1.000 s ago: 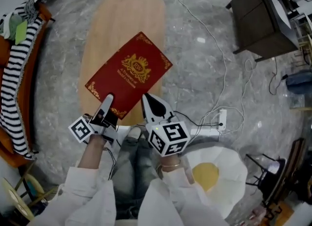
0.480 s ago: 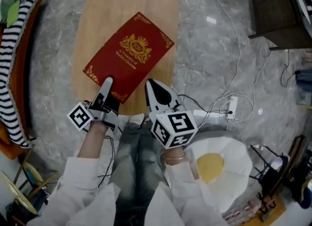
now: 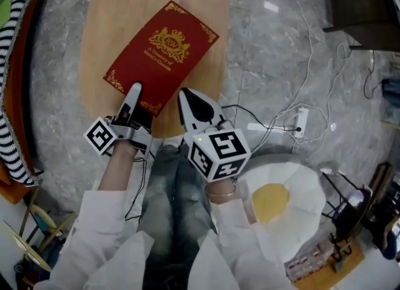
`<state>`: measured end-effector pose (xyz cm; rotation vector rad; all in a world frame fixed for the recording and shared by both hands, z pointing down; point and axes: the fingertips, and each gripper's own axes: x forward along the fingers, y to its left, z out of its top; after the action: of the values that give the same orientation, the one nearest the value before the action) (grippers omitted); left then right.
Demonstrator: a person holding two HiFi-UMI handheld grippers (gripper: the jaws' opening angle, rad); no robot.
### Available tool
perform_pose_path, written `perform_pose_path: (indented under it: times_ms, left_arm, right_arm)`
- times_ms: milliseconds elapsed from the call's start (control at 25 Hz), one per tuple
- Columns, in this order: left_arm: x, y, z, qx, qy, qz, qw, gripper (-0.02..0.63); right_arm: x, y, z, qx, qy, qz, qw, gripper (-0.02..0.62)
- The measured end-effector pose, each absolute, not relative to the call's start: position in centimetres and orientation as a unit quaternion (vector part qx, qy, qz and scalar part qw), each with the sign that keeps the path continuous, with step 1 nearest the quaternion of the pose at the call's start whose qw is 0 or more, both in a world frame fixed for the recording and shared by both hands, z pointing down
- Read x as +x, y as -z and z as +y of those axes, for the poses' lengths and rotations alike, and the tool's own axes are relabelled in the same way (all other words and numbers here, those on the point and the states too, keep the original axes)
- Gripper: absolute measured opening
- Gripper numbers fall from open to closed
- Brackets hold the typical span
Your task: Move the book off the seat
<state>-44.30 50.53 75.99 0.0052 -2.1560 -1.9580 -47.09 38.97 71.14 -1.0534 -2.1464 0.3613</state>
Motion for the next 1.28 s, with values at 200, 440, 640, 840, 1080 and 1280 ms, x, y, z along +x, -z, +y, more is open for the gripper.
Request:
perform_pose_path:
  times_ms: [200,440,640,840,1080,1280]
  left_arm:
    - [-44.4,-77.7,50.0,0.002,0.672,-0.730,0.126,0.241]
    - [-44.4,-78.8,50.0,-0.001,0.685,-0.717,0.131,0.241]
    - [-44.1,-79.7,50.0,-0.002,0.694,-0.709,0.129,0.241]
    - [-44.1,-79.8,49.5,0.000,0.699,-0.702,0.139,0.241]
    - [-42.9,-80.2,49.4,-0.018,0.667,-0.724,0.175,0.256]
    - [-43.1,-80.8,48.9,-0.030,0.634,-0.746,0.202,0.288]
  right_arm:
    - [-46.8,-72.1,38.7,-0.401,-0.142,-0.830,0.360,0.012]
    - [-46.6,-72.2,38.6,-0.397,-0.142,-0.833,0.359,0.012]
    - [-46.1,-72.8,38.5,-0.394,-0.143,-0.831,0.365,0.011]
    - [-45.5,-73.2,38.5,-0.393,-0.140,-0.829,0.373,0.012]
    - [-44.5,-73.1,38.7,-0.393,-0.146,-0.828,0.373,0.012]
    - [-44.5,-73.0,38.3,-0.394,-0.153,-0.825,0.376,0.011]
